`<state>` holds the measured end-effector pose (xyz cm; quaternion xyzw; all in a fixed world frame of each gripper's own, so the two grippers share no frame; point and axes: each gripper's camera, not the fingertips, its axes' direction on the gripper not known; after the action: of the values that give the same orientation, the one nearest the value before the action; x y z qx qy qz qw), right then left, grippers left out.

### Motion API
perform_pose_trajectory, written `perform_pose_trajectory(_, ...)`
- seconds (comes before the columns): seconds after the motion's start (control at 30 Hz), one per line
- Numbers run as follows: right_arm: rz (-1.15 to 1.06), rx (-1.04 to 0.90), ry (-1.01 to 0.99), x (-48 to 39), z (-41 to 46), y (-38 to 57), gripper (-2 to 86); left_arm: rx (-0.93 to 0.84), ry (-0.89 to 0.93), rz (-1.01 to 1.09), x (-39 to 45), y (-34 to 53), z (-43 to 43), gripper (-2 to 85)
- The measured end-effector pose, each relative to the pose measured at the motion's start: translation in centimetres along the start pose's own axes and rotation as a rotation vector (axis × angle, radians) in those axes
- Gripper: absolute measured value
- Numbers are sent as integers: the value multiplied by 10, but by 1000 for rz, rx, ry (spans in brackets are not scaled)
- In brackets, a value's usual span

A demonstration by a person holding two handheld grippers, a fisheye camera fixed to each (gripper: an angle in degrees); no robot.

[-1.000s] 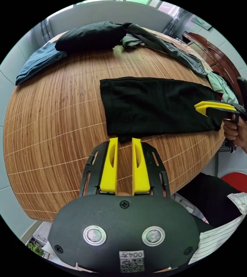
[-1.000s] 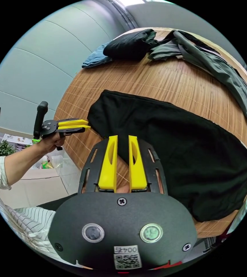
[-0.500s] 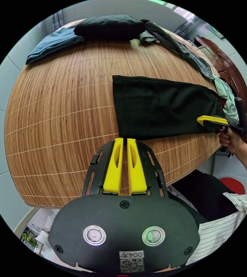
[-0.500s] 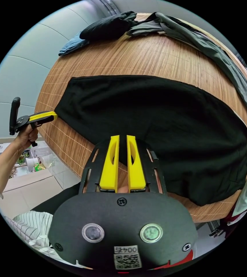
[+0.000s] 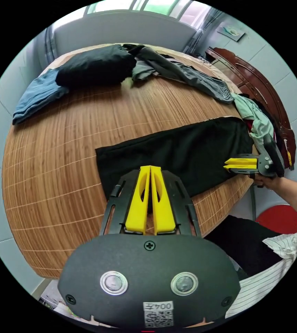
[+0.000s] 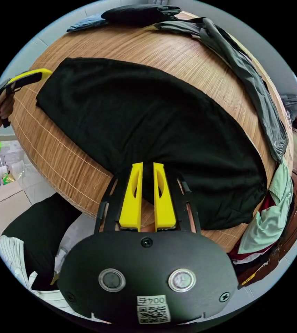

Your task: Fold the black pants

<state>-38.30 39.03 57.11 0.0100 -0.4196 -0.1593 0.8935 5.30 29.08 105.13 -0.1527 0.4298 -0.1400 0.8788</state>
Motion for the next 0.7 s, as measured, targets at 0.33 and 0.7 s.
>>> perform_pose_trajectory(0.33, 348, 190, -228, 68, -49, 89, 48, 20, 7, -28, 14, -28, 7, 1)
perform_pose_trajectory(0.7, 331, 78, 55, 88, -32, 132, 91, -98, 438, 465, 224, -77, 52, 1)
